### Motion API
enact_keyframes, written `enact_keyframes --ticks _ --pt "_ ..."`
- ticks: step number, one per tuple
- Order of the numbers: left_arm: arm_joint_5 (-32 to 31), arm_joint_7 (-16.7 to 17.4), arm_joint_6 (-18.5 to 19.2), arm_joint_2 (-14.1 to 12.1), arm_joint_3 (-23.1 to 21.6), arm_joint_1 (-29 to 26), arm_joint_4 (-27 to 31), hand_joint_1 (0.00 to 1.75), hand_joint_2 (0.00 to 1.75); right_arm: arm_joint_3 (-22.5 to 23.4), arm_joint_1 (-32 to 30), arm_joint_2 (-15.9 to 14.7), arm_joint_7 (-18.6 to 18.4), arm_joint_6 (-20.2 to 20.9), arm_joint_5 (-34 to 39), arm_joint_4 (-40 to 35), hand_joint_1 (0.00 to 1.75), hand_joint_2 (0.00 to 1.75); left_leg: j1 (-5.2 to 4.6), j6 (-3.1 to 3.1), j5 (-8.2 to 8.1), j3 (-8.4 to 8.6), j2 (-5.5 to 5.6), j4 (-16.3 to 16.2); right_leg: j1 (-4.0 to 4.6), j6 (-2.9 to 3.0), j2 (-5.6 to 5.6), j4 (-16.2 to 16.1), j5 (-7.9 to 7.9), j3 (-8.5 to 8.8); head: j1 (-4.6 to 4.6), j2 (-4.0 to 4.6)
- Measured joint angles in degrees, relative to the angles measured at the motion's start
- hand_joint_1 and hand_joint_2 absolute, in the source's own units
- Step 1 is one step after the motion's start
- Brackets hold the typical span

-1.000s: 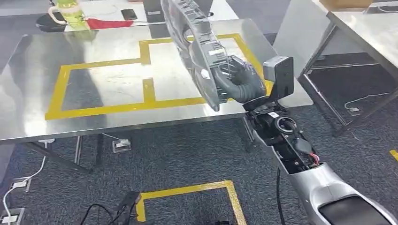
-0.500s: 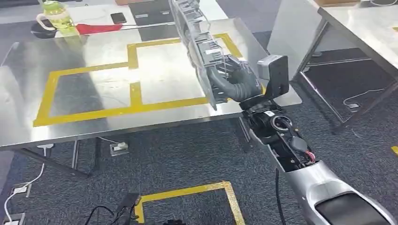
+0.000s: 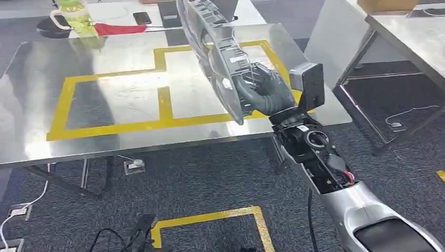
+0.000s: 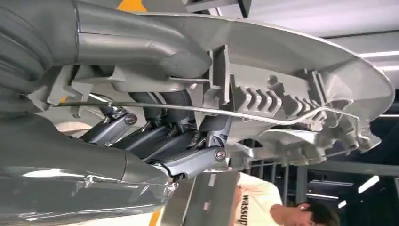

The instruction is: Take the parts from the cabinet and place them on the table.

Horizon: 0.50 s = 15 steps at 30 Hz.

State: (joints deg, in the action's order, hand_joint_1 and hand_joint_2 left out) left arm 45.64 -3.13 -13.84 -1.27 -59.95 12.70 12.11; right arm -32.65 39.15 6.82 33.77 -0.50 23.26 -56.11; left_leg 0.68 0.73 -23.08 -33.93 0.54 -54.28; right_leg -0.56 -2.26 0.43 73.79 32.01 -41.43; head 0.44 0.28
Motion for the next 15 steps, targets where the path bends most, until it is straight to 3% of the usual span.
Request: enact_keyframes --ticks 1,3,5,8,10,13,14,15 --pt "0.0 0.0 0.0 0.02 0.0 0.0 0.0 0.0 1.75 0.0 0.02 0.0 0.0 0.0 0.0 0.02 1.75 1.75 0.01 -0.07 -0.19 0.24 0.13 -0.08 0.0 0.17 0.0 -3.83 -2.67 1.57 -0.2 0.0" --pt "-0.02 0.0 0.0 0.13 0.0 0.0 0.0 0.0 1.75 0.0 0.08 0.0 -0.02 0.0 0.02 0.02 1.75 1.75 0.0 -0.37 -0.68 0.84 0.32 -0.24 0.04 0.8 -0.03 -14.66 -8.53 6.38 -0.46 0.0" --pt "-0.02 0.0 0.02 0.17 0.0 0.03 0.0 0.0 1.75 -0.02 0.23 0.02 0.0 0.0 0.0 0.09 1.75 1.75 -0.37 -0.83 -0.84 0.53 0.37 -0.59 0.5 1.12 -0.03 -18.59 -8.34 8.03 -0.57 0.0" --pt "0.0 0.0 0.02 0.17 0.0 -0.03 0.0 0.0 1.75 -0.07 0.23 0.02 0.02 -0.04 0.0 0.15 1.75 1.75 -0.42 -1.66 -0.79 0.72 0.26 -0.15 0.38 1.75 0.15 -18.56 -8.31 7.96 -0.31 0.0" --pt "-0.02 0.0 0.02 0.09 0.0 0.04 0.0 0.0 1.75 -0.04 0.26 0.04 0.0 -0.04 0.0 0.13 1.75 1.75 -0.26 -2.31 -2.48 0.03 -0.02 -2.41 -0.07 2.37 0.02 -19.44 -8.52 8.84 -0.08 0.0" --pt "-0.02 0.0 0.02 0.11 0.0 -0.07 0.0 0.0 1.75 -0.04 0.23 0.04 0.0 -0.04 0.0 0.2 1.75 1.75 0.03 -3.03 -8.63 -7.13 -0.04 -16.59 -0.02 2.78 -0.03 -19.43 -8.4 8.84 0.85 0.0" --pt "-0.02 0.0 0.02 0.11 0.0 -0.14 0.0 0.0 1.75 -0.04 0.2 0.04 0.0 -0.04 0.0 0.22 1.75 1.75 0.1 -3.15 -9.19 -8.91 -0.04 -19.62 -0.02 2.85 -0.02 -19.4 -8.35 8.87 0.96 0.0" --pt "0.0 0.0 0.02 0.11 0.0 -0.16 0.0 0.0 1.75 -0.04 0.17 0.04 0.0 -0.04 0.0 0.22 1.75 1.75 0.16 -3.18 -8.22 -9.21 -0.05 -19.4 -0.02 2.82 0.02 -19.4 -8.29 8.96 1.2 0.0"
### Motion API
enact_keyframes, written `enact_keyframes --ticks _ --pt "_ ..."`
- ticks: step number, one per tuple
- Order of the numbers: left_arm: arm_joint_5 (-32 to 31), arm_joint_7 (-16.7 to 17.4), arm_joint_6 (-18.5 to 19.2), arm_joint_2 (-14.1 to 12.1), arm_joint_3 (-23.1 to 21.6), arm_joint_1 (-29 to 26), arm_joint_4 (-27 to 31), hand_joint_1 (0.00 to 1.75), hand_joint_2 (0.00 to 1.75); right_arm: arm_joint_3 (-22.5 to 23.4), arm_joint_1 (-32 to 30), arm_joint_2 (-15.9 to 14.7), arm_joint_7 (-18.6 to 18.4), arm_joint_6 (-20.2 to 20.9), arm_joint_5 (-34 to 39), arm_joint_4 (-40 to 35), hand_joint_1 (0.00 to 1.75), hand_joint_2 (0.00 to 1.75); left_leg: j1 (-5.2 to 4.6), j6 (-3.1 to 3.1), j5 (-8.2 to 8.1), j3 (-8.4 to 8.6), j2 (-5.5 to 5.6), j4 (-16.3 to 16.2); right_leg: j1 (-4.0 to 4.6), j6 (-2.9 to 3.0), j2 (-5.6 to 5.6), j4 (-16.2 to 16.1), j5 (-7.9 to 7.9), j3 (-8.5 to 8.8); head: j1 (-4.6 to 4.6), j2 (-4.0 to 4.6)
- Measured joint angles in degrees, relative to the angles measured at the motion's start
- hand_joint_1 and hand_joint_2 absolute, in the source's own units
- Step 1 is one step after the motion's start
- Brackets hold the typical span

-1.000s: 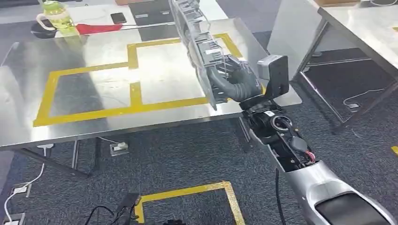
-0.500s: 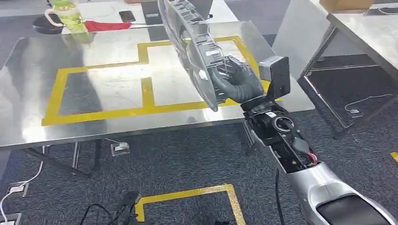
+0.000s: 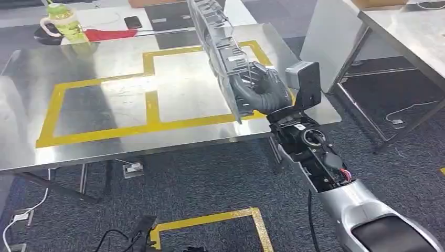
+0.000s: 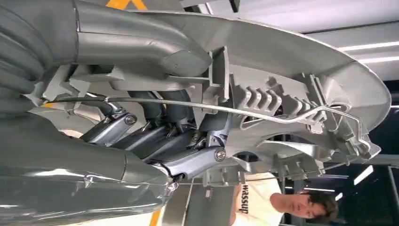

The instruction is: Take the parts from the cabinet and place them on the table.

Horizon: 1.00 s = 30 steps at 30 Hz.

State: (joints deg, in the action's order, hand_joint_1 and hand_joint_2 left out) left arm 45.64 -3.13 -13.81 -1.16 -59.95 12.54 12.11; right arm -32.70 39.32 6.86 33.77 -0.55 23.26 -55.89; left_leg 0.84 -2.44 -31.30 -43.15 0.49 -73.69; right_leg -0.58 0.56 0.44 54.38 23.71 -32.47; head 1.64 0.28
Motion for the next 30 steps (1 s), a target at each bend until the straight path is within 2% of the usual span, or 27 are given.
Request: enact_keyframes --ticks 1,3,4,5,7,8,9,10,11,12,13,14,15,16,17,18,19,20,21,23,25,26,28,29,30 --pt "-0.02 0.0 0.0 0.0 0.0 0.02 0.0 0.0 1.75 0.0 0.0 0.0 0.0 0.0 0.0 0.0 1.75 1.75 0.08 0.03 2.29 1.17 -0.02 3.05 -0.02 -0.07 0.08 0.01 0.11 0.13 0.2 0.0" --pt "-0.02 0.0 0.0 -0.09 0.0 0.12 0.0 0.0 1.75 0.0 0.08 0.0 0.0 0.02 0.0 0.0 1.75 1.75 0.15 0.21 7.97 6.01 -0.09 13.79 -0.07 -0.38 0.22 0.18 0.47 0.46 0.55 0.0" --pt "-0.02 0.0 0.0 -0.09 0.0 0.16 0.0 0.0 1.75 0.0 0.16 0.02 0.0 0.02 0.0 0.0 1.75 1.75 0.14 0.43 9.23 7.87 -0.19 18.18 -0.01 -0.68 0.27 0.34 0.71 0.44 0.74 0.0" --pt "-0.02 0.0 0.0 -0.07 0.0 0.24 0.0 0.0 1.75 0.0 0.27 0.02 -0.02 0.0 -0.32 0.02 1.75 1.75 -0.19 0.74 8.81 8.33 -0.12 19.18 0.43 -1.04 0.41 0.73 0.94 0.16 1.03 0.0" --pt "0.0 0.0 0.0 -0.07 0.0 0.17 0.0 0.0 1.75 -0.07 0.51 0.02 -0.2 -0.32 -1.66 0.24 1.75 1.75 -0.2 1.27 8.6 8.14 -0.05 18.88 0.4 -1.41 0.38 0.5 1.04 0.22 0.24 0.0" --pt "-0.02 0.0 0.0 -0.07 0.0 0.18 0.0 0.0 1.75 -0.11 0.82 0.02 -0.37 -1.05 -2.78 0.37 1.75 1.75 -0.39 1.6 8.56 8.14 0.0 18.88 0.24 -1.77 0.37 0.42 1.09 0.31 0.15 0.0" --pt "-0.02 0.0 0.02 -0.02 0.0 0.24 0.0 0.0 1.75 -0.18 1.25 0.0 -0.74 -1.95 -4.11 0.44 1.75 1.75 -0.11 2.11 8.73 8.45 -0.02 19.34 0.23 -2.16 0.39 0.59 1.41 0.33 0.13 0.0" --pt "-0.07 0.02 0.04 0.0 0.0 0.24 0.0 0.0 1.75 -0.28 1.72 0.0 -1.24 -2.86 -5.72 0.48 1.75 1.75 -0.04 2.32 8.72 8.75 0.02 19.53 0.06 -2.42 0.16 1.87 2.37 -0.01 0.05 0.0" --pt "-0.18 0.02 0.04 0.0 -0.02 0.31 0.0 0.0 1.75 -0.44 2.7 0.0 -1.91 -3.63 -7.42 0.63 1.75 1.75 -0.01 2.64 8.61 8.82 -0.05 19.56 0.09 -2.63 0.03 5.37 4.48 -1.64 -0.44 0.0" --pt "-0.26 0.09 0.22 0.0 -0.04 0.38 0.0 0.0 1.75 -0.79 3.75 0.0 -2.95 -4.65 -9.68 0.9 1.75 1.75 -0.06 2.83 8.58 8.83 -0.07 19.53 0.02 -2.79 0.0 10.53 6.95 -4.08 -0.96 0.0" --pt "-0.31 0.18 0.44 0.02 -0.07 0.41 0.0 0.0 1.75 -1.05 4.57 0.0 -3.83 -5.51 -11.35 1.09 1.75 1.75 -0.1 2.92 8.52 8.85 -0.08 19.51 0.02 -2.9 -0.02 15.83 9.01 -6.65 -0.98 0.0" --pt "-0.33 0.2 0.48 0.02 -0.07 0.4 0.0 0.0 1.75 -1.22 5.31 0.0 -4.72 -6.14 -12.86 1.22 1.75 1.75 -0.11 3.03 8.43 8.92 -0.06 19.46 0.03 -2.95 -0.02 19.66 9.94 -8.61 -1.07 0.0" --pt "-0.46 0.35 0.55 0.04 -0.09 0.4 0.0 0.0 1.75 -1.36 6.12 0.0 -5.64 -6.51 -14.37 1.38 1.75 1.75 -0.1 3.08 8.32 9.06 -0.01 19.41 0.02 -2.94 -0.02 20.51 9.36 -9.33 -1.23 0.0" --pt "-0.55 0.35 0.66 0.07 -0.09 0.41 0.0 0.0 1.75 -1.66 7.26 0.0 -7.37 -6.58 -16.93 1.44 1.75 1.75 -0.09 3.06 8.17 9.23 0.11 19.32 0.02 -2.83 -0.03 18.67 7.45 -8.79 -1.44 0.0" --pt "-0.76 0.35 0.96 0.09 -0.11 0.48 0.0 0.0 1.75 -2.51 9.18 0.0 -9.46 -6.51 -21.12 1.68 1.75 1.75 -0.09 2.9 7.97 9.39 0.23 19.15 0.02 -2.66 -0.04 14.35 4.42 -7.13 -1.7 0.0" --pt "-0.92 0.35 1.09 0.13 -0.15 0.63 0.0 0.0 1.75 -3.92 11.39 0.08 -11.1 -6.25 -25.43 2.22 1.75 1.75 -0.09 2.73 7.69 9.59 0.25 18.96 0.03 -2.4 -0.05 8.66 1.12 -4.81 -1.86 0.0" --pt "-0.98 0.35 1.16 0.15 -0.15 0.81 0.0 0.0 1.75 -5.05 13.33 0.48 -12.11 -6.03 -28.78 2.8 1.75 1.75 -0.11 2.45 7.43 9.66 0.22 18.85 0.05 -2.16 -0.04 3.43 -1.32 -2.86 -1.97 0.0" --pt "-0.96 0.35 1.22 0.15 -0.15 1.08 0.0 0.0 1.75 -6.33 14.72 1.02 -12.68 -6.03 -31.03 3.73 1.75 1.75 -0.55 2.17 7.29 9.51 0.16 18.58 0.43 -2.1 0.03 2.31 -0.55 -1.9 -1.79 0.0" --pt "-0.98 0.35 1.22 0.15 -0.17 1.23 0.0 0.0 1.75 -6.95 15.53 1.46 -12.87 -6.1 -32.1 4.32 1.75 1.75 -0.45 2.0 7.33 9.37 0.15 18.57 0.32 -1.86 0.05 1.26 -0.19 -1.67 -1.88 0.0" --pt "-0.96 0.35 1.24 0.22 -0.17 1.21 0.0 0.0 1.75 -8.19 16.81 2.01 -13.18 -6.53 -33.98 5.42 1.75 1.75 -0.35 1.56 7.49 9.44 0.18 18.94 0.62 -1.48 0.08 1.47 -0.08 -1.75 -1.55 0.0" --pt "-0.96 0.33 1.22 0.17 -0.2 1.21 0.0 0.0 1.75 -9.76 18.33 2.56 -13.86 -7.3 -36.76 6.38 1.75 1.75 -0.16 0.72 6.7 9.24 0.01 17.93 0.11 -0.8 0.02 0.72 -0.35 -1.07 -1.58 0.0" --pt "-0.96 0.31 1.2 0.17 -0.2 1.28 0.0 0.0 1.75 -10.23 18.9 2.82 -13.99 -7.48 -37.36 6.65 1.75 1.75 -0.19 0.44 5.2 8.04 -0.01 15.36 0.05 -0.57 -0.06 0.62 -0.33 -0.98 -1.24 0.0" --pt "-0.96 0.26 1.16 0.17 -0.2 1.25 0.0 0.0 1.75 -11.89 19.76 3.21 -14.29 -7.78 -38.01 7.93 1.75 1.75 -0.05 0.0 0.95 3.05 -0.02 5.71 0.09 -0.25 -0.14 0.63 -0.28 -0.98 -0.37 0.0" --pt "-0.96 0.26 1.16 0.18 -0.22 1.14 0.0 0.0 1.75 -12.37 19.76 3.3 -14.32 -7.78 -38.18 8.32 1.75 1.75 -0.05 -0.11 -0.36 0.67 -0.02 1.4 0.1 -0.16 -0.18 0.63 -0.22 -0.95 -0.22 0.0" --pt "-0.96 0.26 1.16 0.17 -0.22 1.03 0.0 0.0 1.75 -12.76 19.75 3.3 -14.32 -7.78 -38.27 8.63 1.75 1.75 -0.03 -0.22 -0.35 -0.9 -0.02 -0.83 0.1 -0.12 -0.18 0.65 -0.18 -0.93 -0.03 0.0"
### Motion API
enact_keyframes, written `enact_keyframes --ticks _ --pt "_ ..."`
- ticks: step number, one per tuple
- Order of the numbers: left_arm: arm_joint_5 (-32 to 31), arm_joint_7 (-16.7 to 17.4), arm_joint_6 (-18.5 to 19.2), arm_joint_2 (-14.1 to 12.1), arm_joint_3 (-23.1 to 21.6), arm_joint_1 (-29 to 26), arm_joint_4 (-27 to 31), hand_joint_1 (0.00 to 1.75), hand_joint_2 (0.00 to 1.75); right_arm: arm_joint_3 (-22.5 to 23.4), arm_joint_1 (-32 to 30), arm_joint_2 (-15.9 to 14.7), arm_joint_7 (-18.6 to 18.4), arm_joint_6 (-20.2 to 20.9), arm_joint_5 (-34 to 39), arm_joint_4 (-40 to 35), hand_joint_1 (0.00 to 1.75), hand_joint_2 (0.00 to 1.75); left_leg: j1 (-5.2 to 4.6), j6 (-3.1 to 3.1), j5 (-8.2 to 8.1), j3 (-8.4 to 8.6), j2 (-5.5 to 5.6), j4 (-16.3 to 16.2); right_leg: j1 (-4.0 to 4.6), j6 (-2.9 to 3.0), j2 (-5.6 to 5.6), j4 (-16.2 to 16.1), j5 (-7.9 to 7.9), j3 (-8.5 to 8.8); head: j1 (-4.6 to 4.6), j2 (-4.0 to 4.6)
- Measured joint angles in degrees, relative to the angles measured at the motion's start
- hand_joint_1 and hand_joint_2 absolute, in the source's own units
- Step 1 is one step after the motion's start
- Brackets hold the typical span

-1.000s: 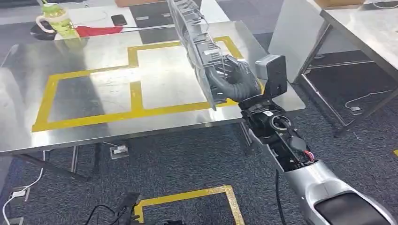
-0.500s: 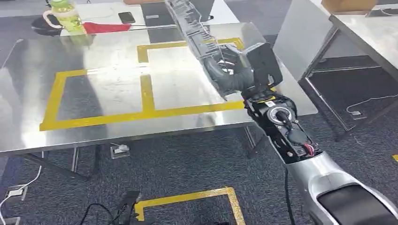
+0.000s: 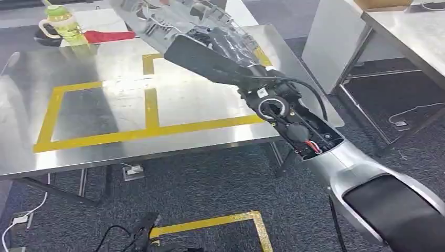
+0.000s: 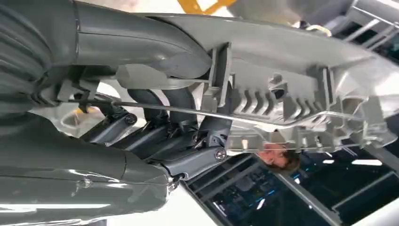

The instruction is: Take the parts from the cabinet and place them on the table.

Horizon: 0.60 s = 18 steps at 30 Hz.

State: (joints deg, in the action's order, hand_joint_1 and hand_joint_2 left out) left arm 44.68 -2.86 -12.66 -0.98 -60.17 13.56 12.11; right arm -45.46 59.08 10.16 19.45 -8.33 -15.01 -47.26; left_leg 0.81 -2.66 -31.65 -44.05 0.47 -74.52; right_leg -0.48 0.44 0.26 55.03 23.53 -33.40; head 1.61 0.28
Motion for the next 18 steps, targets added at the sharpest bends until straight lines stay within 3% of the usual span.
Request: enact_keyframes --ticks 1,2,4,5,6,9,11,12,18 --pt "0.0 0.0 0.0 0.0 -0.04 -0.05 0.0 0.0 1.75 -0.46 0.05 0.04 -0.04 -0.02 0.0 0.44 1.75 1.75 0.04 0.02 1.67 0.04 0.0 1.13 0.0 0.01 0.03 0.0 0.05 0.1 0.22 0.0" --pt "0.0 0.0 -0.02 -0.02 -0.18 -0.03 0.0 0.0 1.75 -1.01 0.36 0.13 -0.22 -0.04 -0.35 0.97 1.75 1.75 0.08 0.1 4.38 1.54 -0.01 4.96 -0.01 0.03 0.05 0.03 0.2 0.23 0.38 0.0" --pt "0.0 0.0 -0.02 -0.18 -0.68 0.07 0.0 0.0 1.75 -2.32 1.14 0.35 -1.27 -0.13 -2.05 2.08 1.75 1.75 0.13 0.47 9.64 6.28 -0.1 15.55 -0.02 -0.3 0.23 0.07 0.47 0.58 0.75 0.0" --pt "0.0 -0.04 -0.04 -0.17 -0.77 0.12 0.0 0.0 1.75 -2.71 1.33 0.46 -1.7 -0.2 -2.93 2.34 1.75 1.75 0.02 0.72 10.18 7.78 -0.09 18.79 0.24 -0.62 0.3 0.14 0.68 0.43 0.99 0.0" --pt "0.02 -0.09 -0.09 -0.17 -0.79 0.22 0.0 0.0 1.75 -3.0 1.55 0.5 -2.08 -0.39 -3.52 2.67 1.75 1.75 -0.12 1.05 9.82 8.02 -0.04 19.85 0.54 -0.86 0.5 0.5 0.88 0.19 1.16 0.0" --pt "0.11 -0.11 -0.09 -0.15 -0.98 0.14 0.0 0.0 1.75 -4.27 2.25 0.61 -3.37 -1.09 -6.45 3.92 1.75 1.75 -0.16 1.86 9.61 8.02 -0.01 19.56 0.49 -1.56 0.43 0.33 1.19 0.41 0.31 0.0" --pt "0.17 -0.15 -0.09 -0.09 -1.01 0.17 0.0 0.0 1.75 -4.79 2.36 0.63 -4.79 -1.68 -9.36 4.35 1.75 1.75 0.12 2.46 9.54 8.51 0.01 19.92 0.3 -2.3 0.11 2.66 2.91 -0.36 -0.06 0.0" --pt "0.17 -0.17 -0.09 -0.09 -1.01 0.18 0.0 0.0 1.75 -4.97 2.42 0.63 -5.12 -1.84 -10.0 4.48 1.75 1.75 0.12 2.64 9.5 8.57 0.02 19.92 0.27 -2.37 0.1 3.94 3.67 -0.85 -0.3 0.0" --pt "0.18 -0.17 -0.09 -0.09 -1.01 0.18 0.0 0.0 1.75 -5.09 2.47 0.63 -5.31 -1.96 -10.42 4.57 1.75 1.75 0.11 2.7 9.47 8.59 0.01 19.92 0.27 -2.41 0.1 4.63 4.08 -1.19 -0.41 0.0"
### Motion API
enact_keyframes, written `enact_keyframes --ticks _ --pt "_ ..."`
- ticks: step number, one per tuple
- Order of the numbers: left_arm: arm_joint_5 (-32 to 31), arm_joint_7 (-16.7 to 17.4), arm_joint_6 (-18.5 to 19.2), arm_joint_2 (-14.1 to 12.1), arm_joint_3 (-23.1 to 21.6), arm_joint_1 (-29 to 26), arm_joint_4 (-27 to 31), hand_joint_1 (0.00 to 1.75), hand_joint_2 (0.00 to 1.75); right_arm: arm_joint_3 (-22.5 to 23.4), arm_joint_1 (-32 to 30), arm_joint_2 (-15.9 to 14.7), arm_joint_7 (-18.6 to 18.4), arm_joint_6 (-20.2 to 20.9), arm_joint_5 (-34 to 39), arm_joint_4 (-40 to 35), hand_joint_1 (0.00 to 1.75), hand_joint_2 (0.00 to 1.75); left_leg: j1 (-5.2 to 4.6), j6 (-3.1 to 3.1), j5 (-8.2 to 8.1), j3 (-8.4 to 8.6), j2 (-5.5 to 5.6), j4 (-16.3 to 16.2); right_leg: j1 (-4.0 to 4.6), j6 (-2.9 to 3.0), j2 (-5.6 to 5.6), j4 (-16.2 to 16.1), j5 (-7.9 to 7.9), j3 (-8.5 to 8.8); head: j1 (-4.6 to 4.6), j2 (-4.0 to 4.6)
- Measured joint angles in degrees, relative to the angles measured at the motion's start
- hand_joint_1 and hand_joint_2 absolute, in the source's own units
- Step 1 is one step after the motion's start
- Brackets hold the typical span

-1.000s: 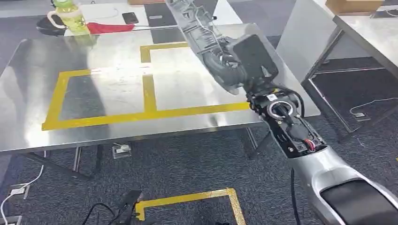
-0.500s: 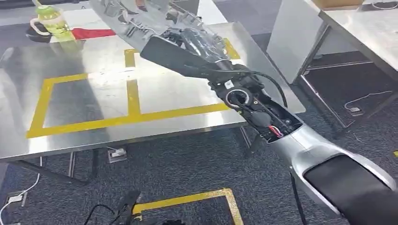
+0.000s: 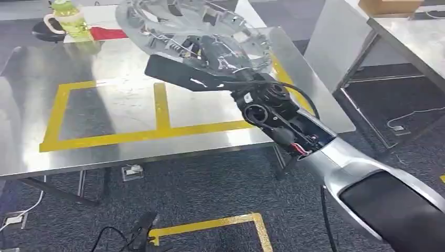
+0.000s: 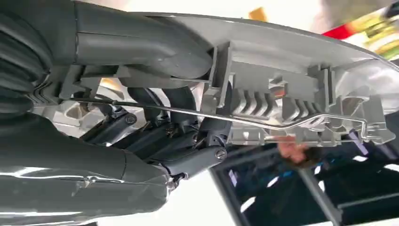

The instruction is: Take the parts from the cabinet and place them on the table.

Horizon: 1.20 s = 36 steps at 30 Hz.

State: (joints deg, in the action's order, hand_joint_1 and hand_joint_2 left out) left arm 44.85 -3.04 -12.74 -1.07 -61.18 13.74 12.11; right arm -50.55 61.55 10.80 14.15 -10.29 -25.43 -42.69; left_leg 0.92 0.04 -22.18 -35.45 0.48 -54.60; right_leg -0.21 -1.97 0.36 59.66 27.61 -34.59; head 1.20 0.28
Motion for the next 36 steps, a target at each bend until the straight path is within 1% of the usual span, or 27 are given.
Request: enact_keyframes --ticks 2,4,5,6,7,10,11,12,13,15,16,17,18,19,20,21,22,24,26,27,28,30,31,32,33,34,36 --pt "0.0 0.0 0.0 0.02 -0.02 0.0 0.0 0.0 1.75 -0.35 0.15 0.0 -0.5 -0.26 -1.09 0.24 1.75 1.75 -0.01 0.16 -0.06 0.07 0.01 -0.02 -0.01 -0.1 0.0 2.79 1.44 -1.27 -0.35 0.0" --pt "0.0 0.0 0.0 0.02 -0.04 -0.05 0.0 0.0 1.75 -0.99 0.17 0.0 -1.33 -0.79 -3.21 0.66 1.75 1.75 -0.06 0.31 -0.17 0.21 0.01 -0.04 -0.04 -0.25 0.0 8.71 3.99 -4.05 -0.59 0.0" --pt "0.0 0.11 0.02 0.04 -0.26 -0.14 0.0 0.0 1.75 -3.15 -0.11 0.24 -3.91 -2.14 -10.89 2.08 1.75 1.75 -0.2 0.46 -0.74 0.99 0.18 -0.2 0.01 0.1 0.01 10.61 1.43 -5.97 -1.45 0.0" --pt "0.0 0.11 0.04 0.24 -0.28 -0.07 0.0 0.0 1.75 -4.06 -0.13 0.81 -4.14 -2.36 -11.46 2.73 1.75 1.75 -0.26 0.0 -1.41 1.6 0.16 -0.25 0.26 1.09 0.0 -3.11 -4.72 -0.05 -1.82 0.0" --pt "0.0 0.13 0.04 0.24 -0.31 0.06 0.0 0.0 1.75 -4.46 -0.02 1.05 -4.09 -2.56 -11.53 2.93 1.75 1.75 -0.61 -0.21 -1.42 1.42 0.13 -0.49 0.62 1.17 0.0 -3.96 -4.35 0.45 -1.64 0.0" --pt "0.0 0.2 0.11 0.37 -0.33 -0.02 0.0 0.0 1.75 -5.42 -0.1 1.44 -4.4 -2.78 -12.9 3.59 1.75 1.75 -0.36 -0.99 -1.26 1.46 0.08 -0.03 0.66 1.7 0.08 -4.22 -4.24 0.39 -1.51 0.0" --pt "0.0 0.22 0.11 0.31 -0.33 0.01 0.0 0.0 1.75 -5.58 -0.11 1.73 -4.64 -2.82 -13.69 3.74 1.75 1.75 -0.56 -1.28 -1.57 1.32 0.11 -0.15 0.07 2.09 0.01 -4.98 -4.51 1.11 -1.58 0.0" --pt "0.0 0.22 0.09 0.28 -0.33 0.01 0.0 0.0 1.75 -5.84 -0.2 1.92 -5.05 -2.97 -14.89 4.11 1.75 1.75 -0.42 -1.59 -2.44 1.01 -0.02 -1.57 0.04 2.3 -0.02 -5.3 -4.61 1.38 -1.51 0.0" --pt "0.0 0.24 0.09 0.28 -0.33 0.05 0.0 0.0 1.75 -6.12 -0.2 2.23 -5.4 -3.17 -16.13 4.37 1.75 1.75 -0.32 -1.81 -4.41 -0.61 -0.03 -4.94 0.0 2.61 -0.1 -5.31 -4.64 1.39 -0.97 0.0" --pt "0.0 0.31 0.07 0.26 -0.33 -0.06 0.0 0.0 1.75 -6.67 -0.54 2.73 -5.93 -3.92 -18.24 4.92 1.75 1.75 -0.03 -2.31 -8.3 -5.58 -0.04 -14.74 0.04 2.73 -0.06 -5.3 -4.55 1.4 -0.4 0.0" --pt "0.04 0.44 0.02 0.26 -0.33 -0.14 0.0 0.0 1.75 -6.99 -0.73 2.95 -5.95 -4.15 -19.02 5.27 1.75 1.75 -0.03 -2.51 -9.16 -7.77 -0.04 -18.48 0.04 2.85 -0.04 -5.27 -4.45 1.4 -0.22 0.0" --pt "0.2 0.44 0.0 0.26 -0.33 -0.17 0.0 0.0 1.75 -7.32 -0.9 3.21 -6.23 -4.2 -19.76 5.62 1.75 1.75 0.02 -2.57 -8.54 -8.49 -0.05 -18.96 0.03 2.81 0.04 -5.26 -4.39 1.47 0.04 0.0" --pt "0.24 0.44 -0.02 0.26 -0.33 -0.16 0.0 0.0 1.75 -7.74 -1.04 3.47 -6.63 -4.26 -20.72 6.01 1.75 1.75 0.08 -2.57 -6.43 -7.65 -0.07 -16.33 0.02 2.75 0.1 -5.23 -4.26 1.61 0.37 0.0" --pt "0.35 0.44 -0.09 0.2 -0.33 -0.12 0.0 0.0 1.75 -7.96 -1.17 3.76 -7.11 -4.33 -21.66 6.36 1.75 1.75 0.16 -2.52 -3.78 -5.66 -0.09 -11.81 0.01 2.66 0.16 -5.13 -4.05 1.77 0.57 0.0" --pt "0.35 0.44 -0.2 0.15 -0.33 -0.1 0.0 0.0 1.75 -8.13 -1.21 4.04 -7.52 -4.35 -22.56 6.69 1.75 1.75 0.23 -2.47 -0.85 -2.96 -0.15 -5.84 -0.01 2.42 0.2 -4.89 -3.8 1.93 0.72 0.0" --pt "0.39 0.44 -0.28 0.11 -0.33 -0.1 0.0 0.0 1.75 -8.26 -1.21 4.22 -7.76 -4.33 -23.43 7.06 1.75 1.75 0.31 -2.37 0.71 -0.8 -0.23 -1.12 0.05 2.12 0.21 -4.65 -3.46 1.89 0.87 0.0" --pt "0.41 0.44 -0.28 0.17 -0.33 -0.05 0.0 0.0 1.75 -8.37 -1.19 4.35 -8.07 -4.33 -24.31 7.39 1.75 1.75 -0.17 -2.17 0.12 -0.38 -0.15 -0.48 0.52 1.8 0.36 -4.4 -3.23 1.63 1.24 0.0" --pt "0.44 0.44 -0.31 0.2 -0.35 -0.16 0.0 0.0 1.75 -8.72 -1.24 4.5 -8.4 -4.07 -25.82 8.22 1.75 1.75 -0.12 -1.47 -0.03 -0.5 -0.05 -0.51 0.36 1.42 0.35 -4.42 -3.0 1.77 0.44 0.0" --pt "0.44 0.44 -0.28 0.24 -0.35 -0.09 0.0 0.0 1.75 -8.99 -1.25 4.59 -8.81 -3.24 -27.11 9.09 1.75 1.75 -0.05 -0.7 -0.05 -0.24 -0.05 -0.33 0.32 0.69 0.34 -4.41 -2.69 1.9 0.37 0.0" --pt "0.44 0.44 -0.26 0.24 -0.37 -0.08 0.0 0.0 1.75 -9.03 -1.39 4.57 -9.12 -2.76 -27.72 9.48 1.75 1.75 0.06 -0.42 -0.07 0.07 -0.06 -0.1 0.12 0.31 0.16 -3.46 -2.01 1.71 0.24 0.0" --pt "0.44 0.44 -0.26 0.24 -0.35 -0.06 0.0 0.0 1.75 -9.03 -1.41 4.57 -9.36 -2.34 -28.23 10.01 1.75 1.75 0.05 -0.02 -0.21 0.26 -0.07 -0.07 0.15 0.08 0.05 -0.36 -0.06 0.38 -0.33 0.0" --pt "0.44 0.44 -0.17 0.24 -0.37 -0.11 0.0 0.0 1.75 -9.09 -1.76 4.57 -9.64 -1.75 -28.84 11.19 1.75 1.75 -0.08 0.28 -0.4 0.44 -0.07 -0.12 0.1 -0.22 0.04 9.46 4.32 -4.32 -0.96 0.0" --pt "0.48 0.42 -0.17 0.24 -0.37 -0.17 0.0 0.0 1.75 -9.12 -2.1 4.48 -9.73 -1.71 -28.9 11.76 1.75 1.75 -0.16 0.39 -0.49 0.52 -0.07 -0.14 0.1 -0.24 0.05 13.51 5.51 -6.45 -1.14 0.0" --pt "0.55 0.42 -0.17 0.24 -0.39 -0.22 0.0 0.0 1.75 -9.12 -2.48 4.41 -9.82 -1.66 -29.01 12.3 1.75 1.75 -0.2 0.48 -0.6 0.64 -0.03 -0.21 0.1 -0.2 0.04 15.13 5.3 -7.61 -1.31 0.0" --pt "0.55 0.39 -0.17 0.24 -0.39 -0.28 0.0 0.0 1.75 -9.12 -2.84 4.35 -9.91 -1.64 -29.03 12.77 1.75 1.75 -0.26 0.51 -0.76 0.86 0.04 -0.24 0.12 -0.01 0.04 13.56 3.65 -7.18 -1.51 0.0" --pt "0.59 0.35 -0.17 0.24 -0.39 -0.3 0.0 0.0 1.75 -9.12 -3.14 4.33 -9.99 -1.6 -29.08 13.22 1.75 1.75 -0.35 0.48 -0.94 1.13 0.11 -0.27 0.18 0.29 0.05 9.43 0.94 -5.5 -1.68 0.0" --pt "0.59 0.26 -0.17 0.28 -0.39 -0.29 0.0 0.0 1.75 -9.12 -3.41 4.33 -10.06 -1.6 -29.16 13.9 1.75 1.75 -0.45 0.3 -1.28 1.62 0.19 -0.25 0.51 1.3 0.05 -1.7 -4.81 -0.58 -2.08 0.0"
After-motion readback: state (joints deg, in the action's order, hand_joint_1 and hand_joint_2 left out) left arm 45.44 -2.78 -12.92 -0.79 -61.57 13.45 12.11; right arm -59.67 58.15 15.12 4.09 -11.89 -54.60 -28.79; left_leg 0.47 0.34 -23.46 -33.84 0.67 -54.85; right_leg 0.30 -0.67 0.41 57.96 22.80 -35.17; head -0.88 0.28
